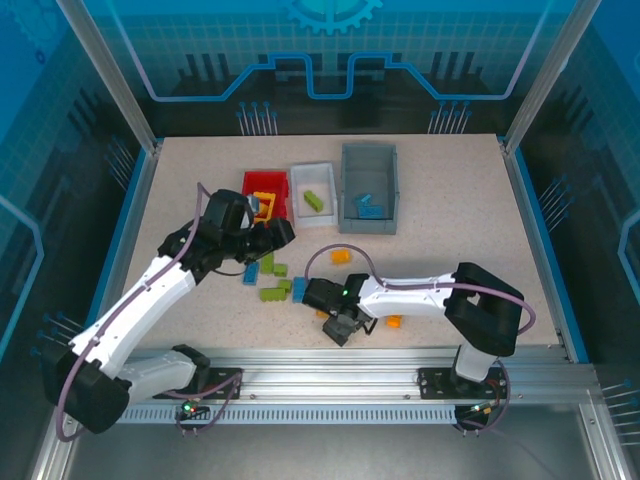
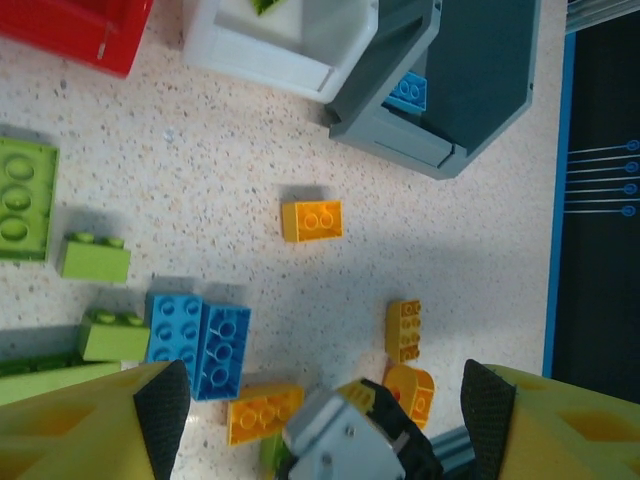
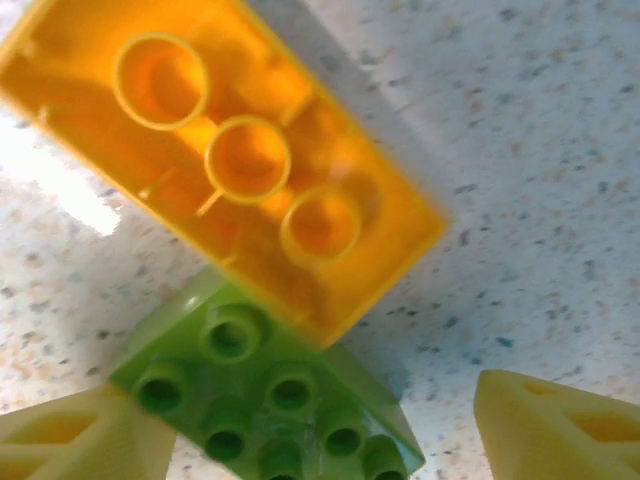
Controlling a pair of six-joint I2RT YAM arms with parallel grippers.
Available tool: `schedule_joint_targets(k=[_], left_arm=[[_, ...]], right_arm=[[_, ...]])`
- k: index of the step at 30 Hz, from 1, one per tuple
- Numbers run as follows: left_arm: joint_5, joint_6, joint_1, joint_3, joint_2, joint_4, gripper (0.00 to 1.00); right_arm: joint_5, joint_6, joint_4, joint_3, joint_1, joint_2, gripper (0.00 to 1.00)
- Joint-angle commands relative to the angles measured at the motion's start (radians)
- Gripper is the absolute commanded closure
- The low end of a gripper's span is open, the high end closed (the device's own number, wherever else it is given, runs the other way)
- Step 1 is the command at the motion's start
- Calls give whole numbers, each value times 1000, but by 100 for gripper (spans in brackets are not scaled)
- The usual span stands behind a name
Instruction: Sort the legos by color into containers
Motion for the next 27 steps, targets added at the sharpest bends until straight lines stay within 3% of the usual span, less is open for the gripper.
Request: schedule_joint_targets(k=[1,13,17,22,27], left_arm=[[32,-35,-8,-25,-48,2,24],[123,-89,-31,-59,-51,112,23],[151,-118,-32,-68,-63,155,23],[45,-97,-33,-6,-90,71,23],[-129,-102,-32,3,-117,34,23]], right_arm=[[-11,-9,-9,1,-57,15,32],[-84,9,26,-81,-194,-64,67],[-49,27,3,-72,-205,-146,71],[1,33,-41,69,-217,-195,72],[-23,36,-4,353,-275,-15,74]])
